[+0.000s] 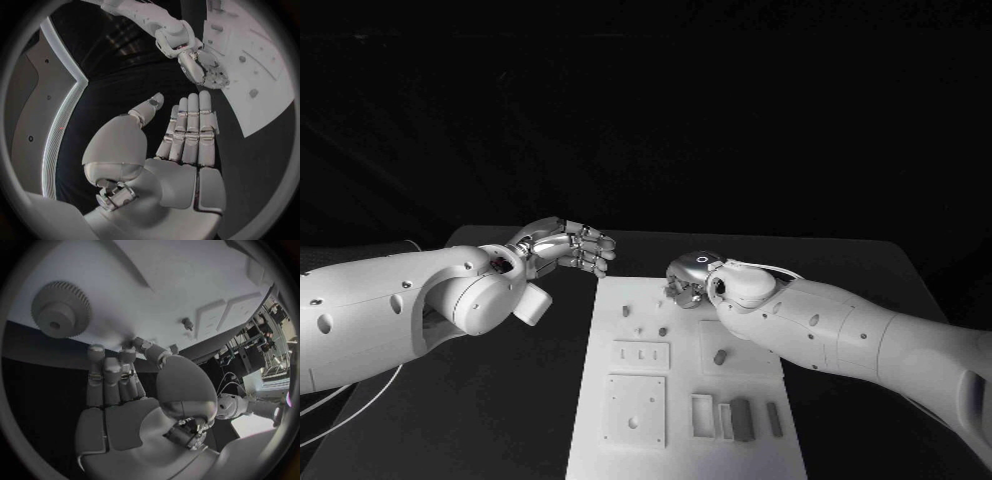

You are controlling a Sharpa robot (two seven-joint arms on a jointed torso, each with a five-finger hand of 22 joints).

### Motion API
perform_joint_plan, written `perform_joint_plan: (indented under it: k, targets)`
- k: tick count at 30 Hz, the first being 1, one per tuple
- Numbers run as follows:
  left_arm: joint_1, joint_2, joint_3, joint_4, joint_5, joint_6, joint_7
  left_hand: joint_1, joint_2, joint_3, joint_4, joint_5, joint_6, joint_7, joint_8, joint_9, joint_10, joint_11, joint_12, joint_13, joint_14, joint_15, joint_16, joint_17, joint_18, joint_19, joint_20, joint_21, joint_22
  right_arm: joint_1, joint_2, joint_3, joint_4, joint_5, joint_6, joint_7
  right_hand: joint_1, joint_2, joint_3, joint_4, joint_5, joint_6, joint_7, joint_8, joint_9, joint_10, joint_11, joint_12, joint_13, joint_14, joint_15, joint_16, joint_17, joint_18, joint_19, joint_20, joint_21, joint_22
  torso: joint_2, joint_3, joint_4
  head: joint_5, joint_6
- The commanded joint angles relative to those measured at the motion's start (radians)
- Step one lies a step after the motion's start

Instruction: Assemble the parts on the task board

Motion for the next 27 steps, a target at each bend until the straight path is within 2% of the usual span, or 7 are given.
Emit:
perform_joint_plan:
  k: [1,6,11,17,27]
  targets:
    - [0.002,0.000,0.001,0.003,-0.002,0.000,0.003,0.000,-0.012,-0.001,-0.007,0.000,-0.009,0.000,-0.004,-0.002,-0.003,0.006,-0.006,-0.001,-0.002,0.003,-0.004,0.002,0.012,0.001,-0.005,-0.007,0.002,-0.001,-0.007,0.000,0.007,0.039,-0.034,0.014,-0.006,0.015,0.002,0.008,0.002,0.047,-0.016,0.007,0.007,-0.114,-0.029,0.012,0.001,-0.017,-0.021,0.007,0.001,0.052,0.001,-0.010,0.006,0.019,0.000,0.0005,0.0001,0.001,0.000]
    - [0.003,-0.001,0.001,0.003,-0.002,-0.002,0.002,0.000,-0.012,-0.001,-0.007,0.000,-0.010,0.001,-0.005,-0.002,-0.003,0.007,-0.006,-0.001,-0.002,0.003,-0.004,0.002,0.012,0.001,-0.005,-0.007,0.002,-0.001,-0.017,0.001,0.016,0.053,-0.054,0.021,-0.006,0.027,0.004,0.007,0.002,0.053,-0.019,0.012,0.012,-0.114,-0.032,0.021,0.000,-0.018,-0.024,0.008,0.001,0.052,0.000,-0.010,0.007,0.018,0.000,0.0005,-0.0008,0.003,-0.001]
    - [0.003,-0.002,0.001,0.004,-0.002,-0.002,0.002,0.001,-0.013,0.000,-0.007,0.000,-0.010,0.001,-0.005,-0.002,-0.003,0.007,-0.007,-0.001,-0.002,0.003,-0.005,0.002,0.012,0.001,-0.005,-0.007,0.002,-0.001,-0.022,0.003,0.020,0.053,-0.064,0.015,-0.006,0.028,0.004,0.006,0.002,0.055,-0.020,0.013,0.014,-0.114,-0.033,0.024,-0.001,-0.018,-0.025,0.008,0.001,0.052,0.000,-0.010,0.008,0.019,0.000,0.0008,-0.0014,0.004,-0.001]
    - [0.003,-0.002,0.001,0.004,-0.002,-0.001,0.003,0.001,-0.013,0.000,-0.007,0.000,-0.011,0.001,-0.005,-0.002,-0.003,0.007,-0.007,-0.001,-0.003,0.003,-0.005,0.003,0.012,0.001,-0.005,-0.008,0.002,-0.001,-0.014,0.009,0.014,0.043,-0.060,0.003,-0.005,0.028,0.004,0.002,0.002,0.057,-0.021,0.015,0.017,-0.114,-0.034,0.027,-0.003,-0.018,-0.026,0.009,0.000,0.052,0.000,-0.011,0.008,0.019,0.000,0.0011,-0.0014,0.005,0.001]
    - [0.003,0.000,0.001,0.004,-0.002,-0.001,0.002,0.002,-0.013,0.000,-0.007,0.000,-0.011,0.001,-0.005,-0.002,-0.003,0.007,-0.008,-0.001,-0.003,0.003,-0.006,0.003,0.012,0.001,-0.005,-0.008,0.002,-0.001,0.000,0.011,0.011,0.037,-0.052,0.002,-0.006,0.028,0.004,0.002,0.002,0.056,-0.021,0.015,0.018,-0.114,-0.035,0.028,-0.004,-0.018,-0.027,0.009,0.000,0.052,-0.001,-0.011,0.009,0.018,0.000,0.0002,0.0003,0.003,0.001]
